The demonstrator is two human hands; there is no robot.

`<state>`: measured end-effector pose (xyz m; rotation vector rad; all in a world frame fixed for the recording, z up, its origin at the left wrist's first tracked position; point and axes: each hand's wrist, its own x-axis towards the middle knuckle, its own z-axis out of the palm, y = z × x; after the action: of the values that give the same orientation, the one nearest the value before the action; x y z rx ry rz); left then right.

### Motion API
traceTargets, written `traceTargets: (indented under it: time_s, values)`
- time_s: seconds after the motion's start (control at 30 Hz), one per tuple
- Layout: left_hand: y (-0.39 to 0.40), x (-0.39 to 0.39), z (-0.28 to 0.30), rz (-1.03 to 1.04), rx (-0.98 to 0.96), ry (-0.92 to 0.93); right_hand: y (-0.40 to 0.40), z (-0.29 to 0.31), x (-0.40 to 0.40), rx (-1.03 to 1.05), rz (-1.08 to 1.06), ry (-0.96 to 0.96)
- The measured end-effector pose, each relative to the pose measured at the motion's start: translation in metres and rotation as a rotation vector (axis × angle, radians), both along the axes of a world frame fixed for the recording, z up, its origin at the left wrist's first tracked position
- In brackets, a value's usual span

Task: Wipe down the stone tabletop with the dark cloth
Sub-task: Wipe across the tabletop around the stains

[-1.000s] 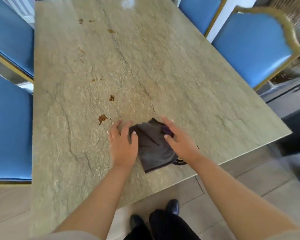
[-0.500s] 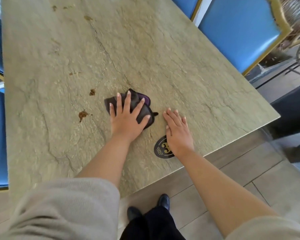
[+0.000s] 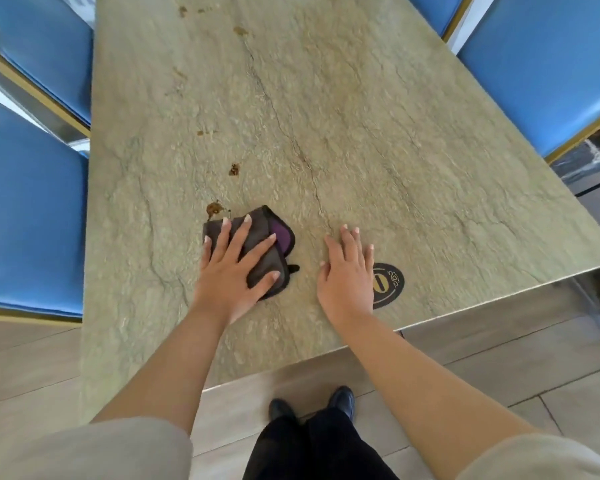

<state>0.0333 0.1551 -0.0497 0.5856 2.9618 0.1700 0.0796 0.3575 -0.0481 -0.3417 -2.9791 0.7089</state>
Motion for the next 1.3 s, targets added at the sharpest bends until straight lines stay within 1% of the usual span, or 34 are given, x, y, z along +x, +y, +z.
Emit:
traceTargets:
  time_s: [0.07, 0.13, 0.23, 0.3, 0.37, 0.4, 0.47, 0.57, 0.63, 0.7, 0.73, 0.8, 0.9, 0.97, 1.0, 1.07, 1.17, 1.23, 1.3]
  values:
    - [0.013, 0.005, 0.001, 0.097, -0.020, 0.002, -0.004, -0.002, -0.001, 0.026, -0.036, 0.022]
    - [0.021, 0.033, 0.002, 0.049, -0.015, 0.044, -0.009, -0.003, -0.001, 0.028, -0.059, 0.020]
    - [-0.001, 0.077, -0.003, -0.258, 0.011, 0.073, -0.024, -0.003, -0.003, 0.013, -0.071, 0.028]
    - [-0.035, 0.078, -0.003, -0.441, 0.020, 0.058, -0.036, -0.005, -0.002, 0.012, -0.046, 0.039]
    - [-0.066, 0.059, -0.002, -0.497, 0.015, 0.023, -0.045, -0.005, -0.001, 0.017, -0.059, 0.057]
    - [-0.078, 0.045, -0.002, -0.465, 0.016, 0.001, -0.047, -0.005, 0.000, 0.028, -0.072, 0.056]
    - [-0.091, 0.009, -0.001, -0.333, 0.016, -0.007, -0.049, -0.004, 0.000, 0.069, -0.074, 0.043]
    - [-0.083, -0.038, 0.000, -0.176, 0.024, -0.009, -0.051, -0.001, -0.002, 0.110, -0.087, 0.002]
    - [-0.072, -0.052, 0.001, -0.158, 0.027, -0.004, -0.054, -0.001, -0.003, 0.135, -0.115, -0.007]
    - [-0.071, -0.046, 0.002, -0.186, 0.041, 0.008, -0.061, -0.001, -0.003, 0.147, -0.152, -0.011]
    - [-0.076, -0.036, 0.002, -0.244, 0.053, 0.020, -0.067, -0.001, -0.002, 0.142, -0.192, -0.010]
    - [-0.097, -0.005, 0.002, -0.434, 0.075, 0.036, -0.089, -0.002, 0.004, 0.104, -0.307, -0.005]
    - [-0.151, 0.030, 0.003, -0.720, 0.081, 0.009, -0.145, -0.003, 0.020, 0.066, -0.406, 0.036]
    - [-0.189, 0.022, 0.004, -0.846, 0.049, 0.005, -0.172, -0.004, 0.030, 0.092, -0.400, 0.024]
    - [-0.203, 0.010, 0.004, -0.860, 0.041, 0.012, -0.178, -0.004, 0.033, 0.106, -0.395, 0.015]
    - [-0.212, -0.019, 0.003, -0.778, 0.035, 0.025, -0.180, -0.004, 0.034, 0.121, -0.392, 0.007]
    - [-0.188, -0.051, 0.002, -0.512, 0.037, 0.032, -0.180, -0.003, 0.030, 0.148, -0.394, 0.002]
    - [-0.169, -0.051, 0.000, -0.359, 0.033, 0.040, -0.184, -0.004, 0.029, 0.149, -0.412, -0.007]
    - [-0.162, -0.032, 0.000, -0.335, 0.026, 0.058, -0.188, -0.003, 0.030, 0.115, -0.433, 0.004]
